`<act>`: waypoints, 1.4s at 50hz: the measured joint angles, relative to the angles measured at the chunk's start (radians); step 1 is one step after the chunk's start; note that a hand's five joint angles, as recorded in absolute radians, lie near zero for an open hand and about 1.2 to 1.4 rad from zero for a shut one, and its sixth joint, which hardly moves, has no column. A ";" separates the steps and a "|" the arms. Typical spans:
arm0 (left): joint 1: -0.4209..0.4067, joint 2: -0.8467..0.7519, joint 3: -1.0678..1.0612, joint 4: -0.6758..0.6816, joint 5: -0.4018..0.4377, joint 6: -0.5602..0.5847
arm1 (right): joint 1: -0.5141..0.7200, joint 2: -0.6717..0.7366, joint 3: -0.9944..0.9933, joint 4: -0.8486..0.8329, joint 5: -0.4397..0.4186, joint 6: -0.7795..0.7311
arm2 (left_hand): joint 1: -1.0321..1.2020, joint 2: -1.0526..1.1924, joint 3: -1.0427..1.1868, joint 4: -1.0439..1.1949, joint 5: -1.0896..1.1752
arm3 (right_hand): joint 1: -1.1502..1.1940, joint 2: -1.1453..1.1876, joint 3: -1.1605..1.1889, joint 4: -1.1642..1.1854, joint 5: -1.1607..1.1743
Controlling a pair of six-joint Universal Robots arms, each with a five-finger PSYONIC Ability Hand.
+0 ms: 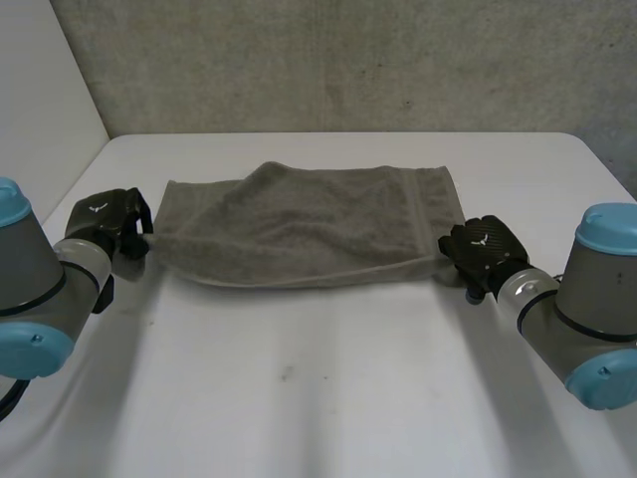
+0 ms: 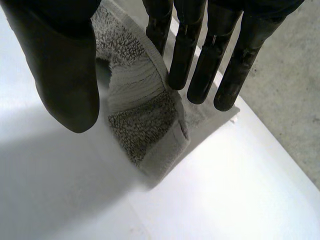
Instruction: Fold the towel.
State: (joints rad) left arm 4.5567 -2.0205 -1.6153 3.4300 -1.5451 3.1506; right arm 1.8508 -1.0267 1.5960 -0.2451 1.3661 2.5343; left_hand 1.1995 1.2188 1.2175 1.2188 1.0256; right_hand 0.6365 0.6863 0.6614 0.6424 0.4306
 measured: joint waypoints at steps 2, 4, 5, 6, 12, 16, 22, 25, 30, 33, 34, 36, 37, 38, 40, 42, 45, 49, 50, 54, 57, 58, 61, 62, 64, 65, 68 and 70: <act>0.002 -0.001 -0.001 0.000 0.001 0.000 | -0.007 0.006 -0.001 -0.001 0.000 0.001 | 0.000 0.000 0.000 0.000 0.000 | 0.000 0.000 0.000 0.000 0.005; 0.004 -0.002 -0.001 0.001 0.001 0.000 | -0.014 0.010 -0.002 -0.001 0.001 0.003 | 0.000 0.000 0.000 0.000 0.000 | 0.008 0.000 0.002 0.005 0.027; 0.004 -0.002 -0.001 0.001 0.001 0.000 | -0.016 0.011 -0.003 -0.001 0.001 0.003 | 0.000 0.000 0.000 0.000 0.000 | 0.018 0.003 0.004 0.011 0.041; 0.005 -0.003 -0.002 0.001 0.002 0.001 | -0.020 0.012 -0.003 -0.001 0.001 0.004 | 0.000 0.000 0.000 0.000 0.000 | 0.037 0.003 0.006 0.027 0.070; 0.006 -0.006 -0.005 0.006 0.002 0.001 | -0.037 0.011 -0.007 0.000 0.006 0.006 | 0.000 0.000 0.000 0.000 0.000 | 0.054 0.000 0.029 0.053 0.083; 0.007 -0.006 -0.010 0.017 0.001 0.002 | -0.042 0.008 -0.015 0.004 0.015 0.007 | 0.000 0.000 0.000 0.000 0.000 | 0.005 -0.012 -0.005 0.003 0.011; 0.007 -0.005 -0.018 0.034 0.002 0.002 | -0.044 -0.005 -0.026 0.012 0.032 0.017 | 0.000 0.000 0.000 0.000 0.000 | 0.349 0.311 0.326 0.345 0.371; 0.007 -0.005 -0.019 0.039 0.002 0.002 | -0.044 -0.012 -0.029 0.014 0.036 0.034 | 0.000 0.000 0.000 0.000 0.000 | 0.239 0.188 0.212 0.229 0.268; 0.007 -0.007 -0.020 0.043 0.002 0.002 | -0.046 -0.014 -0.038 0.027 0.039 0.076 | 0.000 0.000 0.000 0.000 0.000 | -0.357 -0.420 -0.388 -0.365 -0.363; 0.007 -0.008 -0.020 0.044 0.002 0.003 | -0.045 -0.008 -0.043 0.056 0.036 0.088 | 0.000 0.000 0.000 0.000 0.000 | -0.391 -0.439 -0.412 -0.380 -0.369; 0.007 -0.008 -0.020 0.044 0.002 0.003 | -0.045 -0.006 -0.045 0.064 0.035 0.090 | 0.000 0.000 0.000 0.000 0.000 | -0.393 -0.439 -0.412 -0.380 -0.369; 0.007 -0.009 -0.020 0.043 0.002 0.004 | -0.043 0.002 -0.050 0.098 0.031 0.093 | 0.000 0.000 0.000 0.000 0.000 | -0.394 -0.439 -0.412 -0.380 -0.369; 0.007 -0.009 -0.020 0.043 0.002 0.004 | -0.043 0.004 -0.051 0.105 0.030 0.093 | 0.000 0.000 0.000 0.000 0.000 | -0.394 -0.439 -0.412 -0.380 -0.369; 0.008 -0.009 -0.021 0.043 0.003 0.004 | -0.042 0.008 -0.054 0.122 0.028 0.093 | 0.000 0.000 0.000 0.000 0.000 | -0.394 -0.439 -0.412 -0.380 -0.369; 0.008 -0.010 -0.021 0.043 0.003 0.005 | -0.041 0.012 -0.057 0.142 0.026 0.093 | 0.000 0.000 0.000 0.000 0.000 | -0.393 -0.439 -0.412 -0.380 -0.369; 0.008 -0.011 -0.021 0.043 0.003 0.006 | -0.041 0.016 -0.059 0.157 0.024 0.092 | 0.000 0.000 0.000 0.000 0.000 | -0.393 -0.439 -0.412 -0.380 -0.369; 0.008 -0.012 -0.021 0.043 0.003 0.007 | -0.041 0.020 -0.060 0.168 0.022 0.091 | 0.000 0.000 0.000 0.000 0.000 | -0.392 -0.438 -0.412 -0.380 -0.367; 0.008 -0.013 -0.020 0.043 0.003 0.008 | -0.043 0.023 -0.056 0.170 0.022 0.090 | 0.000 0.000 0.000 0.000 0.000 | -0.374 -0.428 -0.404 -0.377 -0.349; 0.008 -0.013 -0.020 0.043 0.003 0.008 | -0.043 0.024 -0.055 0.169 0.022 0.090 | 0.000 0.000 0.000 0.000 0.000 | -0.353 -0.409 -0.384 -0.365 -0.319; 0.009 -0.013 -0.020 0.043 0.003 0.008 | -0.045 0.025 -0.050 0.163 0.024 0.090 | 0.000 0.000 0.000 0.000 0.000 | -0.267 -0.319 -0.289 -0.277 -0.220; 0.010 -0.013 -0.020 0.043 0.003 0.008 | -0.046 0.030 -0.049 0.149 0.025 0.090 | 0.000 0.000 0.000 0.000 0.000 | -0.208 -0.257 -0.227 -0.201 -0.151; 0.010 -0.013 -0.020 0.043 0.003 0.008 | -0.047 0.034 -0.049 0.139 0.025 0.091 | 0.000 0.000 0.000 0.000 0.000 | -0.189 -0.237 -0.204 -0.183 -0.134; 0.011 -0.013 -0.020 0.043 0.003 0.008 | -0.047 0.044 -0.051 0.122 0.025 0.091 | 0.000 0.000 0.000 0.000 0.000 | -0.155 -0.208 -0.177 -0.157 -0.109; 0.011 -0.013 -0.020 0.043 0.003 0.008 | -0.047 0.049 -0.054 0.114 0.025 0.092 | 0.000 0.000 0.000 0.000 0.000 | -0.142 -0.196 -0.168 -0.150 -0.101; 0.011 -0.013 -0.020 0.043 0.003 0.008 | -0.046 0.059 -0.057 0.105 0.026 0.092 | 0.000 0.000 0.000 0.000 0.000 | -0.116 -0.173 -0.143 -0.126 -0.078; 0.011 -0.013 -0.020 0.043 0.003 0.008 | -0.046 0.062 -0.059 0.102 0.025 0.092 | 0.000 0.000 0.000 0.000 0.000 | -0.111 -0.167 -0.138 -0.122 -0.074; 0.012 -0.012 -0.020 0.043 0.003 0.008 | -0.044 0.078 -0.069 0.095 0.025 0.092 | 0.000 0.000 0.000 0.000 0.000 | -0.087 -0.147 -0.116 -0.098 -0.052; 0.012 -0.012 -0.020 0.043 0.003 0.008 | -0.043 0.085 -0.075 0.093 0.025 0.093 | 0.000 0.000 0.000 0.000 0.000 | -0.057 -0.114 -0.084 -0.067 -0.020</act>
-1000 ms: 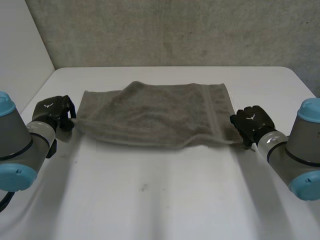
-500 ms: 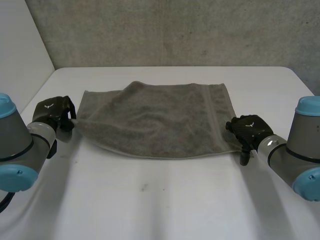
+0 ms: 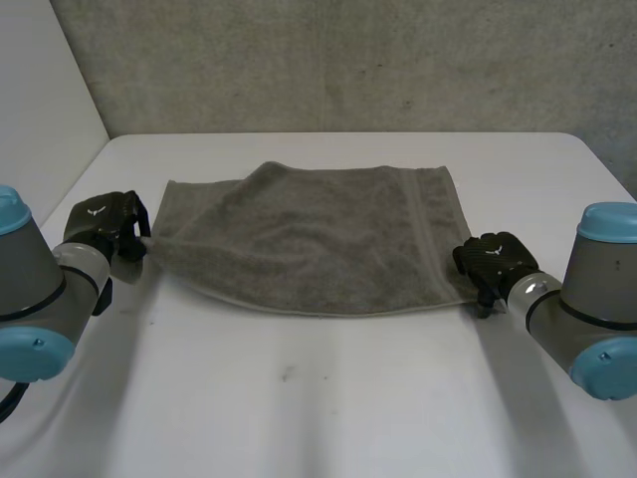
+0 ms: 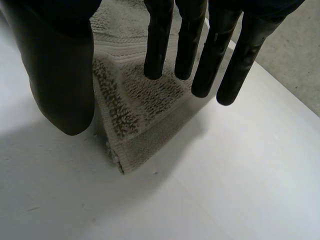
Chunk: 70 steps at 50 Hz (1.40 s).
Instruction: Fold the towel.
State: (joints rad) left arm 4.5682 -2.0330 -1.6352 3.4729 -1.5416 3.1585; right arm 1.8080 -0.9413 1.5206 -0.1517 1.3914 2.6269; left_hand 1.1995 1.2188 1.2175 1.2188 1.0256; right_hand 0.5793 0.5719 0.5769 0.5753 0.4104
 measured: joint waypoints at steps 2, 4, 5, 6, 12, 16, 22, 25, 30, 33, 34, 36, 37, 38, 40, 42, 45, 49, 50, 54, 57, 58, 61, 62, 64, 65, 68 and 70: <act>0.000 0.000 0.000 0.000 0.000 0.000 | 0.002 0.007 -0.007 -0.001 0.000 0.001 | 0.000 0.000 0.000 0.000 0.000 | 0.077 0.085 0.081 0.083 0.080; 0.000 -0.001 0.000 0.000 0.000 0.000 | 0.003 0.011 -0.012 -0.001 0.000 0.002 | 0.000 0.000 0.000 0.000 0.000 | 0.182 0.194 0.187 0.180 0.175; 0.000 -0.001 0.000 0.000 0.000 0.000 | 0.004 0.012 -0.015 -0.001 0.000 0.003 | 0.000 0.000 0.000 0.000 0.000 | 0.280 0.295 0.286 0.287 0.280; 0.000 -0.001 0.000 0.000 0.000 0.000 | 0.004 0.013 -0.017 -0.001 0.000 0.003 | 0.000 0.000 0.000 0.000 0.000 | 0.345 0.349 0.338 0.339 0.331; 0.000 -0.002 0.000 -0.001 0.000 0.002 | 0.003 0.011 -0.032 -0.001 0.005 0.009 | 0.000 0.000 0.000 0.000 0.000 | 0.753 0.751 0.762 0.764 0.759; 0.000 0.000 -0.001 -0.005 0.002 0.006 | -0.004 -0.033 -0.034 -0.002 0.014 0.005 | 0.000 0.000 0.000 0.000 0.000 | 0.753 0.751 0.762 0.764 0.760; 0.000 0.024 -0.017 -0.044 0.003 0.029 | -0.034 -0.198 0.007 0.038 0.021 -0.045 | 0.000 0.000 0.000 0.000 0.000 | 0.753 0.751 0.762 0.764 0.760; 0.000 0.058 -0.044 -0.095 0.003 0.069 | -0.060 -0.288 0.040 0.109 0.021 -0.114 | 0.000 0.000 0.000 0.000 0.000 | 0.753 0.751 0.762 0.764 0.760; 0.000 0.139 -0.119 -0.204 0.003 0.173 | -0.129 -0.410 0.108 0.309 0.020 -0.297 | 0.000 0.000 0.000 0.000 0.000 | 0.753 0.751 0.762 0.764 0.760; -0.002 0.199 -0.180 -0.266 0.003 0.238 | -0.170 -0.465 0.145 0.427 0.019 -0.395 | 0.000 0.000 0.000 0.000 0.000 | 0.753 0.751 0.762 0.764 0.760; -0.003 0.224 -0.205 -0.287 0.003 0.261 | -0.183 -0.488 0.159 0.470 0.017 -0.426 | 0.000 0.000 0.000 0.000 0.000 | 0.753 0.751 0.762 0.764 0.760; -0.005 0.269 -0.248 -0.324 0.004 0.299 | -0.200 -0.524 0.178 0.524 0.015 -0.463 | 0.001 0.000 0.000 0.000 0.000 | 0.753 0.751 0.762 0.764 0.760; -0.006 0.296 -0.273 -0.342 0.004 0.319 | -0.210 -0.549 0.190 0.556 0.012 -0.482 | 0.001 0.000 0.000 0.000 0.000 | 0.753 0.751 0.762 0.764 0.760; -0.008 0.309 -0.285 -0.350 0.005 0.328 | -0.213 -0.560 0.194 0.568 0.011 -0.489 | 0.001 0.000 0.000 0.000 0.000 | 0.753 0.751 0.762 0.764 0.760; -0.013 0.358 -0.325 -0.374 0.005 0.357 | -0.225 -0.597 0.207 0.603 0.003 -0.506 | 0.001 0.000 0.000 0.000 0.000 | 0.753 0.751 0.762 0.764 0.760; -0.017 0.386 -0.344 -0.385 0.006 0.371 | -0.229 -0.615 0.210 0.616 -0.006 -0.511 | 0.001 0.000 0.000 0.000 0.000 | 0.753 0.751 0.762 0.764 0.760; -0.024 0.414 -0.358 -0.391 0.006 0.382 | -0.232 -0.630 0.206 0.623 -0.025 -0.512 | 0.002 0.000 0.000 0.000 0.000 | 0.753 0.751 0.762 0.764 0.767; -0.036 0.405 -0.333 -0.380 0.005 0.386 | -0.230 -0.600 0.169 0.612 -0.055 -0.503 | 0.005 0.000 0.000 0.000 0.000 | 0.753 0.751 0.762 0.764 0.768; -0.040 0.385 -0.312 -0.373 0.005 0.385 | -0.226 -0.570 0.147 0.605 -0.061 -0.499 | 0.005 0.000 0.000 0.000 0.000 | 0.753 0.751 0.762 0.764 0.768; -0.056 0.287 -0.220 -0.348 0.004 0.380 | -0.207 -0.441 0.047 0.574 -0.052 -0.492 | 0.005 0.000 0.000 0.000 0.000 | 0.753 0.751 0.762 0.764 0.768; -0.064 0.183 -0.120 -0.331 0.002 0.377 | -0.177 -0.325 -0.055 0.546 -0.015 -0.485 | 0.005 0.000 0.000 0.000 0.000 | 0.753 0.751 0.762 0.764 0.768; -0.066 0.157 -0.095 -0.328 0.002 0.376 | -0.169 -0.297 -0.081 0.538 -0.004 -0.483 | 0.005 0.000 0.000 0.000 0.000 | 0.753 0.751 0.762 0.764 0.768; -0.073 0.034 0.033 -0.315 0.001 0.373 | -0.133 -0.168 -0.206 0.498 0.051 -0.475 | 0.005 0.000 0.000 0.000 0.000 | 0.753 0.751 0.762 0.764 0.768; -0.074 0.012 0.057 -0.313 0.001 0.373 | -0.125 -0.141 -0.234 0.489 0.062 -0.473 | 0.005 0.000 0.000 0.000 0.000 | 0.753 0.751 0.762 0.764 0.768; -0.079 -0.077 0.156 -0.309 0.000 0.371 | -0.100 -0.048 -0.332 0.459 0.096 -0.466 | 0.005 0.000 0.000 0.000 0.000 | 0.753 0.751 0.762 0.764 0.768; -0.080 -0.102 0.185 -0.307 0.000 0.370 | -0.095 -0.028 -0.354 0.453 0.102 -0.464 | 0.005 0.000 0.000 0.000 0.000 | 0.753 0.751 0.762 0.764 0.769; -0.085 -0.205 0.307 -0.305 -0.001 0.369 | -0.070 0.064 -0.456 0.430 0.123 -0.451 | 0.005 0.000 0.000 0.000 0.000 | 0.753 0.751 0.762 0.764 0.773; -0.088 -0.258 0.373 -0.305 -0.002 0.369 | -0.057 0.111 -0.511 0.422 0.129 -0.443 | 0.005 0.000 0.000 0.000 0.001 | 0.753 0.751 0.762 0.764 0.773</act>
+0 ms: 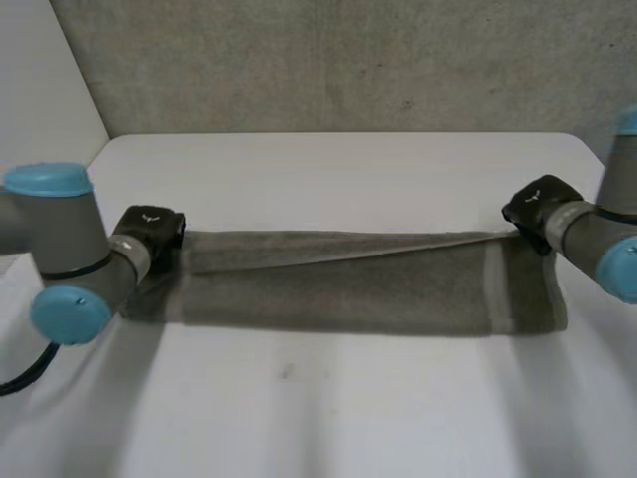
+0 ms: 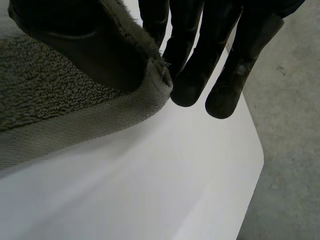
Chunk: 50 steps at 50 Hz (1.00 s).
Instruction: Fold the towel.
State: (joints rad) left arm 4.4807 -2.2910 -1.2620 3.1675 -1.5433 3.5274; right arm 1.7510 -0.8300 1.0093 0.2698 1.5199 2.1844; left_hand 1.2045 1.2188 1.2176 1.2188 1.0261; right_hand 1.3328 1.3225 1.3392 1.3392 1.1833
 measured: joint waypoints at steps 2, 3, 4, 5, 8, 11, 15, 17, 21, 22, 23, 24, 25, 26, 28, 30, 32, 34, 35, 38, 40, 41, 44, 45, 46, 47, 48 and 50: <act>-0.003 -0.053 0.067 -0.001 -0.001 0.000 | 0.012 0.043 -0.052 -0.006 0.003 0.008 | 0.000 0.000 0.000 0.000 0.000 | 0.000 0.000 0.000 0.000 0.001; -0.004 -0.078 0.099 -0.001 -0.001 0.001 | 0.018 0.066 -0.078 -0.007 0.005 0.012 | 0.000 0.000 0.000 0.000 0.000 | 0.000 0.000 0.000 0.000 0.001; -0.006 -0.103 0.129 -0.001 -0.002 0.002 | 0.024 0.088 -0.104 -0.008 0.006 0.015 | 0.000 0.000 0.000 0.000 0.001 | 0.000 0.000 0.000 0.000 0.003; -0.007 -0.115 0.145 -0.001 -0.002 0.002 | 0.027 0.101 -0.119 -0.008 0.007 0.017 | 0.000 0.000 0.000 0.000 0.002 | 0.000 0.000 0.000 0.000 0.004; -0.011 -0.169 0.212 -0.002 -0.005 0.004 | 0.040 0.153 -0.181 -0.008 0.014 0.020 | 0.000 0.000 0.000 0.000 0.004 | 0.000 0.000 0.000 0.000 0.004; -0.013 -0.198 0.245 -0.003 -0.007 0.006 | 0.048 0.188 -0.222 -0.007 0.021 0.019 | 0.000 0.000 0.000 0.000 0.004 | 0.000 0.000 0.000 0.000 0.004; -0.014 -0.215 0.265 -0.003 -0.008 0.007 | 0.052 0.220 -0.259 -0.005 0.029 0.015 | 0.000 0.000 0.000 0.000 0.004 | 0.000 0.000 0.000 0.000 0.004; -0.014 -0.218 0.269 -0.003 -0.008 0.007 | 0.052 0.231 -0.271 -0.005 0.031 0.013 | 0.000 0.000 0.000 0.000 0.004 | 0.000 0.000 0.000 0.000 0.004; -0.014 -0.219 0.276 -0.003 -0.007 0.007 | 0.052 0.251 -0.290 -0.005 0.033 0.010 | 0.000 0.000 0.000 0.000 0.004 | -0.059 -0.051 -0.056 -0.056 -0.065; -0.014 -0.218 0.278 -0.003 -0.007 0.006 | 0.052 0.255 -0.293 -0.005 0.034 0.010 | -0.039 -0.063 -0.045 -0.046 -0.018 | -0.128 -0.127 -0.122 -0.122 -0.138; -0.014 -0.218 0.279 -0.003 -0.007 0.006 | 0.052 0.258 -0.296 -0.005 0.034 0.010 | -0.095 -0.126 -0.101 -0.103 -0.061 | -0.212 -0.213 -0.219 -0.218 -0.240; -0.014 -0.217 0.280 -0.003 -0.007 0.006 | 0.052 0.260 -0.299 -0.005 0.034 0.010 | -0.212 -0.251 -0.247 -0.250 -0.172 | -0.313 -0.317 -0.320 -0.318 -0.346; -0.014 -0.216 0.282 -0.003 -0.007 0.006 | 0.052 0.266 -0.306 -0.006 0.036 0.011 | -0.417 -0.462 -0.452 -0.458 -0.413 | -0.520 -0.528 -0.525 -0.521 -0.536; -0.014 -0.215 0.283 -0.003 -0.007 0.005 | 0.052 0.269 -0.312 -0.006 0.037 0.012 | -0.613 -0.666 -0.649 -0.633 -0.599 | -0.704 -0.714 -0.707 -0.701 -0.751; -0.014 -0.212 0.285 -0.003 -0.007 0.004 | 0.052 0.274 -0.329 -0.008 0.045 0.017 | -0.886 -0.905 -0.897 -0.901 -0.880 | -0.982 -0.990 -0.988 -0.969 -1.031; -0.014 -0.208 0.287 -0.002 -0.007 0.003 | 0.052 0.276 -0.349 -0.013 0.056 0.028 | -0.955 -0.972 -0.972 -0.971 -0.937 | -1.069 -1.070 -1.081 -1.073 -1.122; -0.014 -0.197 0.290 -0.002 -0.006 0.001 | 0.052 0.272 -0.373 -0.021 0.069 0.051 | -0.991 -1.013 -1.009 -1.012 -0.970 | -1.088 -1.076 -1.090 -1.077 -1.122; -0.015 -0.175 0.293 -0.001 -0.005 -0.001 | 0.052 0.255 -0.404 -0.031 0.083 0.100 | -1.011 -1.034 -1.033 -1.034 -0.984 | -1.093 -1.076 -1.090 -1.077 -1.122; -0.015 -0.168 0.294 -0.001 -0.005 -0.002 | 0.052 0.249 -0.410 -0.033 0.085 0.117 | -1.016 -1.038 -1.036 -1.038 -0.985 | -1.094 -1.076 -1.090 -1.077 -1.122; -0.015 -0.115 0.293 0.001 -0.005 -0.009 | 0.049 0.182 -0.433 -0.047 0.088 0.248 | -1.024 -1.046 -1.046 -1.047 -0.989 | -1.096 -1.076 -1.091 -1.077 -1.122; -0.015 -0.078 0.286 0.002 -0.006 -0.018 | 0.046 0.142 -0.432 -0.049 0.086 0.314 | -1.026 -1.048 -1.048 -1.048 -0.990 | -1.097 -1.076 -1.090 -1.077 -1.122; -0.014 -0.053 0.278 0.002 -0.007 -0.026 | 0.045 0.114 -0.429 -0.050 0.084 0.354 | -1.028 -1.049 -1.048 -1.049 -0.990 | -1.097 -1.076 -1.091 -1.077 -1.122; -0.011 0.023 0.242 0.002 -0.007 -0.054 | 0.040 0.041 -0.400 -0.049 0.077 0.434 | -1.028 -1.050 -1.048 -1.050 -0.990 | -1.097 -1.076 -1.090 -1.077 -1.122; -0.008 0.060 0.217 0.002 -0.006 -0.068 | 0.039 0.008 -0.377 -0.048 0.071 0.454 | -1.028 -1.050 -1.049 -1.050 -0.990 | -1.097 -1.076 -1.090 -1.077 -1.122; -0.007 0.078 0.205 0.002 -0.006 -0.075 | 0.038 -0.010 -0.361 -0.047 0.067 0.462 | -1.028 -1.050 -1.049 -1.050 -0.990 | -1.097 -1.076 -1.091 -1.077 -1.122; -0.005 0.112 0.178 0.003 -0.005 -0.088 | 0.037 -0.044 -0.327 -0.047 0.058 0.472 | -1.028 -1.050 -1.049 -1.050 -0.990 | -1.097 -1.076 -1.091 -1.077 -1.122; -0.003 0.142 0.152 0.004 -0.004 -0.099 | 0.036 -0.076 -0.288 -0.047 0.046 0.475 | -1.028 -1.051 -1.049 -1.050 -0.990 | -1.097 -1.076 -1.091 -1.077 -1.122; 0.001 0.196 0.098 0.004 -0.002 -0.115 | 0.035 -0.132 -0.212 -0.049 0.023 0.473 | -1.028 -1.051 -1.049 -1.050 -0.990 | -1.097 -1.076 -1.091 -1.077 -1.122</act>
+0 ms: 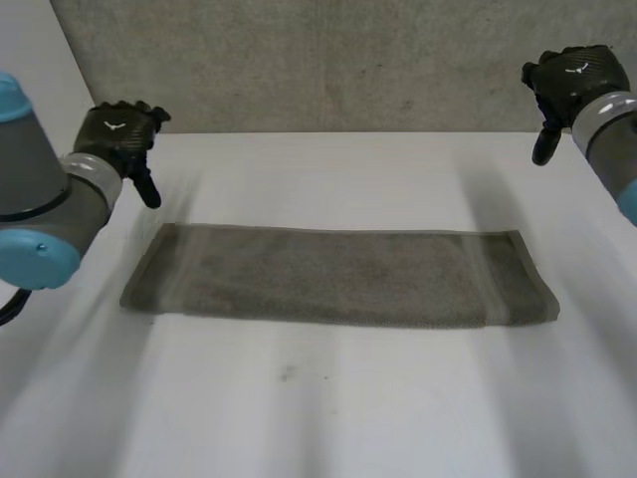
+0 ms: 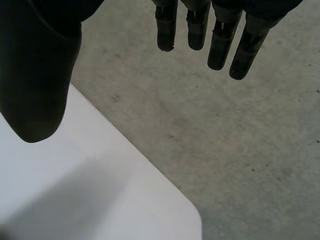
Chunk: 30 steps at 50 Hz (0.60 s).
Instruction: Fold the towel.
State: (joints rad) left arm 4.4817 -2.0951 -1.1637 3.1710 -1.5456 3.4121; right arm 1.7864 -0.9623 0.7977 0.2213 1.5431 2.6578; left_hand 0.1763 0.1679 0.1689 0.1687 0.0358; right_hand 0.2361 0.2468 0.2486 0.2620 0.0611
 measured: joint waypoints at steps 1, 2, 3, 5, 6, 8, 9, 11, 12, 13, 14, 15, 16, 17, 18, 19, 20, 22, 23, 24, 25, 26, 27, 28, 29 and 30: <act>0.002 0.027 -0.031 0.000 0.001 -0.007 | -0.001 -0.039 0.061 -0.002 -0.019 -0.006 | 0.000 0.000 0.000 0.000 0.000 | 0.000 0.000 0.000 0.000 0.000; 0.003 0.042 -0.049 0.001 0.002 -0.010 | -0.001 -0.053 0.085 -0.003 -0.025 -0.009 | 0.000 0.000 0.000 0.000 0.000 | 0.000 0.000 0.000 0.000 0.000; 0.004 0.067 -0.083 0.001 0.002 -0.014 | -0.002 -0.084 0.139 -0.006 -0.041 -0.016 | 0.000 0.000 0.000 0.000 0.000 | 0.000 0.000 0.000 0.000 0.000; 0.007 0.116 -0.157 0.001 0.004 -0.020 | -0.006 -0.143 0.255 -0.017 -0.072 -0.032 | 0.000 0.000 0.000 -0.001 0.000 | 0.000 0.000 0.000 0.000 0.000; 0.007 0.127 -0.175 0.002 0.004 -0.021 | -0.009 -0.156 0.286 -0.022 -0.079 -0.036 | 0.000 0.000 0.000 -0.001 0.000 | 0.000 0.000 0.000 0.000 0.000; 0.008 0.156 -0.230 0.004 0.004 -0.023 | -0.018 -0.193 0.376 -0.042 -0.099 -0.046 | 0.000 0.000 0.000 -0.001 0.000 | 0.000 0.000 0.000 0.000 0.000; 0.008 0.172 -0.266 0.005 0.003 -0.023 | -0.027 -0.220 0.448 -0.067 -0.112 -0.052 | 0.000 0.000 0.000 -0.001 0.000 | 0.000 0.000 -0.001 0.000 0.000; 0.008 0.191 -0.312 0.007 0.003 -0.024 | -0.039 -0.251 0.543 -0.108 -0.126 -0.057 | 0.000 -0.001 0.000 -0.001 0.000 | 0.000 0.000 -0.001 0.000 0.000; 0.007 0.200 -0.343 0.008 0.002 -0.024 | -0.047 -0.269 0.602 -0.140 -0.133 -0.060 | 0.000 -0.001 0.000 -0.002 0.000 | 0.000 0.000 -0.001 0.000 0.000; 0.007 0.203 -0.357 0.009 0.001 -0.024 | -0.051 -0.278 0.635 -0.159 -0.137 -0.060 | 0.000 -0.001 0.000 -0.002 0.000 | 0.000 0.000 -0.001 0.000 0.000; 0.006 0.210 -0.385 0.011 0.000 -0.025 | -0.058 -0.292 0.694 -0.195 -0.142 -0.062 | 0.000 -0.001 0.000 -0.002 0.000 | 0.000 0.000 -0.001 0.000 0.000; 0.006 0.214 -0.401 0.013 -0.001 -0.026 | -0.062 -0.298 0.722 -0.215 -0.144 -0.062 | 0.000 -0.001 0.000 -0.002 0.000 | 0.000 0.000 -0.001 0.000 0.000; 0.006 0.219 -0.423 0.017 -0.001 -0.028 | -0.069 -0.308 0.772 -0.249 -0.147 -0.063 | 0.000 -0.001 0.000 -0.002 0.000 | 0.000 0.000 -0.001 0.000 0.000; 0.005 0.222 -0.440 0.021 -0.002 -0.031 | -0.075 -0.313 0.812 -0.278 -0.149 -0.066 | 0.000 -0.001 0.000 -0.002 0.000 | 0.000 0.000 -0.001 0.000 0.000; 0.005 0.223 -0.448 0.023 -0.002 -0.033 | -0.078 -0.315 0.832 -0.293 -0.150 -0.067 | 0.000 -0.001 0.000 -0.002 0.000 | 0.000 0.000 -0.001 0.000 0.000; 0.005 0.226 -0.466 0.032 -0.003 -0.039 | -0.084 -0.316 0.868 -0.321 -0.152 -0.072 | 0.000 -0.001 0.000 -0.002 0.000 | 0.000 0.000 -0.001 0.000 0.000; 0.005 0.228 -0.480 0.041 -0.003 -0.046 | -0.090 -0.315 0.900 -0.345 -0.154 -0.079 | 0.000 -0.001 0.000 -0.002 0.000 | 0.000 0.000 -0.001 0.000 0.000; 0.005 0.232 -0.506 0.067 -0.004 -0.064 | -0.098 -0.305 0.950 -0.388 -0.159 -0.098 | 0.000 -0.001 0.000 -0.002 0.000 | 0.000 0.000 -0.001 0.000 0.000; 0.005 0.234 -0.513 0.075 -0.003 -0.070 | -0.100 -0.301 0.963 -0.398 -0.161 -0.104 | 0.000 -0.001 0.000 -0.002 0.000 | 0.000 0.000 -0.001 0.000 0.000; 0.005 0.236 -0.523 0.089 -0.003 -0.080 | -0.103 -0.290 0.982 -0.417 -0.164 -0.117 | 0.000 -0.002 0.000 -0.003 0.000 | 0.001 0.000 -0.001 0.000 0.000; 0.006 0.237 -0.527 0.096 -0.003 -0.085 | -0.104 -0.283 0.989 -0.425 -0.165 -0.124 | 0.000 -0.002 0.000 -0.003 0.000 | 0.002 0.000 -0.001 0.000 0.001; 0.006 0.240 -0.536 0.112 -0.003 -0.094 | -0.107 -0.266 1.003 -0.440 -0.166 -0.139 | 0.000 -0.002 0.000 -0.003 0.000 | 0.002 0.001 -0.001 0.000 0.002; 0.006 0.242 -0.544 0.125 -0.003 -0.101 | -0.109 -0.250 1.011 -0.453 -0.166 -0.153 | 0.000 -0.002 0.000 -0.003 0.000 | 0.004 0.002 0.000 0.000 0.002; 0.006 0.243 -0.548 0.132 -0.003 -0.104 | -0.110 -0.242 1.014 -0.458 -0.165 -0.160 | 0.000 -0.002 0.000 -0.003 0.000 | 0.007 0.003 0.002 0.001 0.004; 0.006 0.245 -0.554 0.146 -0.002 -0.110 | -0.112 -0.225 1.018 -0.467 -0.165 -0.173 | 0.000 -0.002 0.000 -0.003 0.000 | 0.018 0.003 0.005 0.003 0.012; 0.006 0.247 -0.560 0.158 -0.002 -0.114 | -0.114 -0.207 1.019 -0.476 -0.163 -0.186 | 0.000 -0.002 0.000 -0.003 0.000 | 0.039 0.019 0.021 0.014 0.042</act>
State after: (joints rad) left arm 4.4879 -1.8485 -1.7240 3.3293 -1.5475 3.2986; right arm 1.6720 -1.1688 1.8164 -0.2547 1.3797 2.4715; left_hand 0.1763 0.1660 0.1687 0.1662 0.0358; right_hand 0.2754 0.2659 0.2701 0.2764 0.1027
